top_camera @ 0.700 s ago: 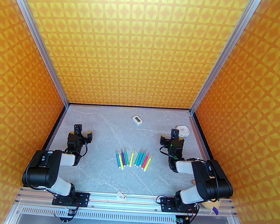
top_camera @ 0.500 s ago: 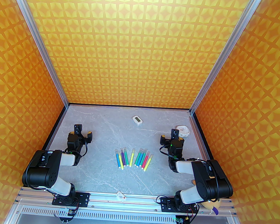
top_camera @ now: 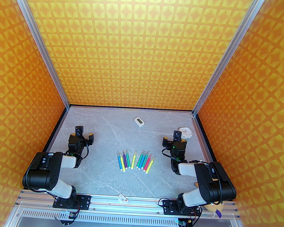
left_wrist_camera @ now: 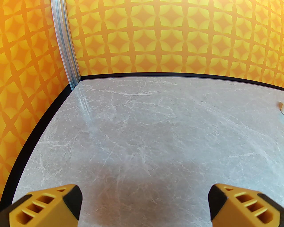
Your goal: Open the pen caps
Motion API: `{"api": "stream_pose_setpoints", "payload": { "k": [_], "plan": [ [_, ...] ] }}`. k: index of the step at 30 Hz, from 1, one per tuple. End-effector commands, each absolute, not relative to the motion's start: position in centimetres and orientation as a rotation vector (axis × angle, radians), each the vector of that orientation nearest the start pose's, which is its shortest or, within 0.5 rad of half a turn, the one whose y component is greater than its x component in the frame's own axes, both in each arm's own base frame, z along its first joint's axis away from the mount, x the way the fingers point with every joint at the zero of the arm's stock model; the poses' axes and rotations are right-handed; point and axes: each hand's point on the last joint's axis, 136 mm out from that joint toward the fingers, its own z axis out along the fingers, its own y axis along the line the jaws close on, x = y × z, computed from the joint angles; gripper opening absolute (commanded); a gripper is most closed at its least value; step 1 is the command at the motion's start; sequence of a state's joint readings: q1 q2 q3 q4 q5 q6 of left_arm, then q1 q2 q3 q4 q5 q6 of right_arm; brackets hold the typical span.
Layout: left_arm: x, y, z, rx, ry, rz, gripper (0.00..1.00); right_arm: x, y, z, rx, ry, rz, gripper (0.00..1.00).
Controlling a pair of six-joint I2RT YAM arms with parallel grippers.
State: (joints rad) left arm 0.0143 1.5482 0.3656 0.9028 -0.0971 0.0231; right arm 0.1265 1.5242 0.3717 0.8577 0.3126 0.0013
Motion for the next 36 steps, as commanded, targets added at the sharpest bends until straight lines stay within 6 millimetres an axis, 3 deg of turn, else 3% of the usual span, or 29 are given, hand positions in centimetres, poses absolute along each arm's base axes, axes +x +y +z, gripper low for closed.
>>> {"api": "stream_pose_setpoints", "payload": {
  "k": [1,23,30,32,36],
  "plan": [
    [40.0,2.3,10.9,-0.049,1.841,0.111,0.99,39.6,-0.2,11.5,0.088,1.833,-0.193,0.98],
    [40.0,2.2,11.0,-0.045,1.835,0.112,0.99,39.7,-0.2,11.9,0.083,1.841,-0.198,0.98],
    [39.1,2.4,13.6,-0.073,1.854,0.113,0.99,39.2,-1.3,14.2,0.172,1.925,-0.233,0.98],
    [38.8,2.5,14.5,-0.107,1.881,0.102,0.99,38.8,-0.2,15.1,0.141,1.936,-0.158,0.98],
    [38.2,1.6,16.9,-0.099,1.88,0.078,0.99,37.3,-0.3,15.4,0.243,2.06,-0.12,0.98]
  ]
}}
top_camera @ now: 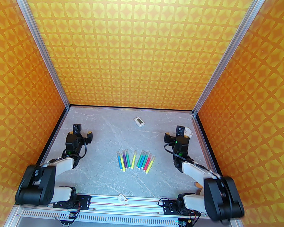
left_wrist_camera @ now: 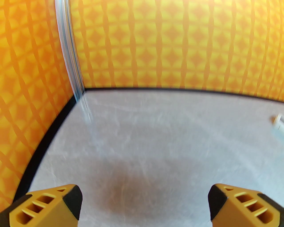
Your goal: Open the pen caps
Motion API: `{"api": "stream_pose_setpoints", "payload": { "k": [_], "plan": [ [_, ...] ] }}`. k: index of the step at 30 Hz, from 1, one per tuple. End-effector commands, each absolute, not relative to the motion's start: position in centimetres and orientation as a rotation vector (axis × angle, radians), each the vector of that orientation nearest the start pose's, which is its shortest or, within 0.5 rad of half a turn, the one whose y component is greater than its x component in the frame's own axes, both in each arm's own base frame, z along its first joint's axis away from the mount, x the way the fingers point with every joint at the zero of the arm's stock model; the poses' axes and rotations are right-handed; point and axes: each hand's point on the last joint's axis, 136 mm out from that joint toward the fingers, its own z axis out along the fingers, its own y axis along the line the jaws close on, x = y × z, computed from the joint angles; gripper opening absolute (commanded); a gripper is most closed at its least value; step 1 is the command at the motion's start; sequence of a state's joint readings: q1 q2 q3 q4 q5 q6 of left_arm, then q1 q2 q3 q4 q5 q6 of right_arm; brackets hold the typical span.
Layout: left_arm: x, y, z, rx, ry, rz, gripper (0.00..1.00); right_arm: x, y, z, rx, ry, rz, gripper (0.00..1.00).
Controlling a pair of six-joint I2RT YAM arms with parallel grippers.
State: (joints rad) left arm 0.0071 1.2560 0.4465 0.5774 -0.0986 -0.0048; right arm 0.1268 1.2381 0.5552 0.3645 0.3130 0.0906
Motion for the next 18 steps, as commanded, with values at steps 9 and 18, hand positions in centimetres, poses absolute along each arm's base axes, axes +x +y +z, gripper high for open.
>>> {"api": "stream_pose_setpoints", "payload": {
  "k": [9,18],
  "plan": [
    [37.2,-0.8,20.4,-0.067,1.921,0.015,0.99,32.3,4.6,15.3,0.227,2.258,0.119,0.91],
    [37.5,-5.8,20.0,0.066,2.011,-0.062,0.99,27.8,6.8,11.8,0.254,2.548,0.157,0.86]
  ]
}}
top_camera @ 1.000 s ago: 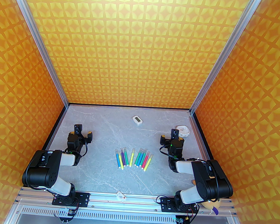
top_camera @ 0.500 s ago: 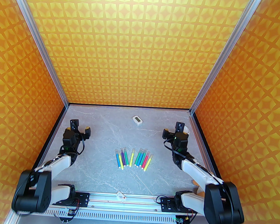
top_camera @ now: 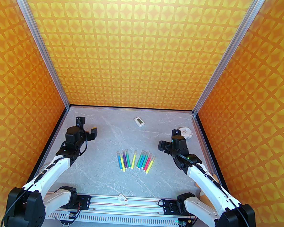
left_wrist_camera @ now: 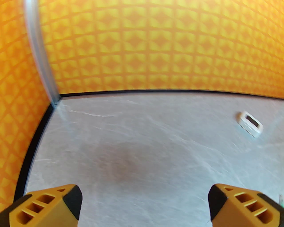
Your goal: Open the pen caps
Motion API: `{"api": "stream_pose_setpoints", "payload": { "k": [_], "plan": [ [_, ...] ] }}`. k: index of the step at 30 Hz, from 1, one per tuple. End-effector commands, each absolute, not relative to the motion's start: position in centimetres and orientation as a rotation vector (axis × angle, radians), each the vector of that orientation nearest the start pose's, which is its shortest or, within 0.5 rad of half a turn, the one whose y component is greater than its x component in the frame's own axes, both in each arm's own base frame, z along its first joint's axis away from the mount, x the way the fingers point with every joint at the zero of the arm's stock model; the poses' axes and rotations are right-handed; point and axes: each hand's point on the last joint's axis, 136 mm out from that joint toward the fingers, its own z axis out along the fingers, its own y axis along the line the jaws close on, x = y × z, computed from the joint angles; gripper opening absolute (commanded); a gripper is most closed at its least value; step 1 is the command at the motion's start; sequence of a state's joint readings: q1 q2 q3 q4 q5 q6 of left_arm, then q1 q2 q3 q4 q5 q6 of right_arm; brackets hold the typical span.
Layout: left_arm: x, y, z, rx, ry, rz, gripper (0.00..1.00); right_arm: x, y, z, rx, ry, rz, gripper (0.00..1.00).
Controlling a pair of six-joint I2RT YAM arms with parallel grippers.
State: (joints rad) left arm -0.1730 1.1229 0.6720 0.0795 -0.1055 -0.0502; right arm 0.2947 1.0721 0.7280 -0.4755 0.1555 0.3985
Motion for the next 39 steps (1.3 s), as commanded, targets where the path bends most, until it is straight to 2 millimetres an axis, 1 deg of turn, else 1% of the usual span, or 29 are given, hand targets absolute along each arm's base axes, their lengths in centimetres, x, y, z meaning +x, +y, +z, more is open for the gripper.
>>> {"api": "stream_pose_setpoints", "payload": {
  "k": [1,4,6,9,14,21,26,33,37,39],
  "plan": [
    [37.4,-6.2,20.0,0.074,2.017,-0.069,0.99,27.4,7.1,11.3,0.249,2.582,0.156,0.84],
    [37.1,-7.2,20.0,0.096,2.028,-0.088,0.99,26.0,8.2,9.7,0.218,2.673,0.16,0.8],
    [36.9,-7.7,20.0,0.114,2.03,-0.097,0.99,25.2,9.1,9.2,0.183,2.715,0.151,0.8],
    [36.8,-8.2,20.0,0.132,2.031,-0.103,0.99,24.4,10.4,9.0,0.16,2.745,0.154,0.79],
    [36.8,-8.5,19.9,0.144,2.027,-0.103,0.99,23.6,12.1,8.4,0.16,2.777,0.168,0.76],
    [36.9,-8.7,19.8,0.162,2.027,-0.099,0.99,23.3,14.5,6.7,0.192,2.81,0.17,0.65],
    [36.7,-8.7,19.9,0.166,2.024,-0.1,0.99,23.4,15.5,5.7,0.248,2.813,0.219,0.54],
    [36.6,-8.7,20.2,0.165,2.011,-0.099,0.99,23.3,15.9,4.4,0.295,2.823,0.232,0.52],
    [36.6,-8.7,20.1,0.166,2.008,-0.101,0.99,23.2,16.0,3.8,0.309,2.833,0.232,0.46],
    [36.6,-8.7,20.0,0.165,2.012,-0.1,0.99,23.2,15.8,3.5,0.317,2.836,0.22,0.41]
  ]
}}
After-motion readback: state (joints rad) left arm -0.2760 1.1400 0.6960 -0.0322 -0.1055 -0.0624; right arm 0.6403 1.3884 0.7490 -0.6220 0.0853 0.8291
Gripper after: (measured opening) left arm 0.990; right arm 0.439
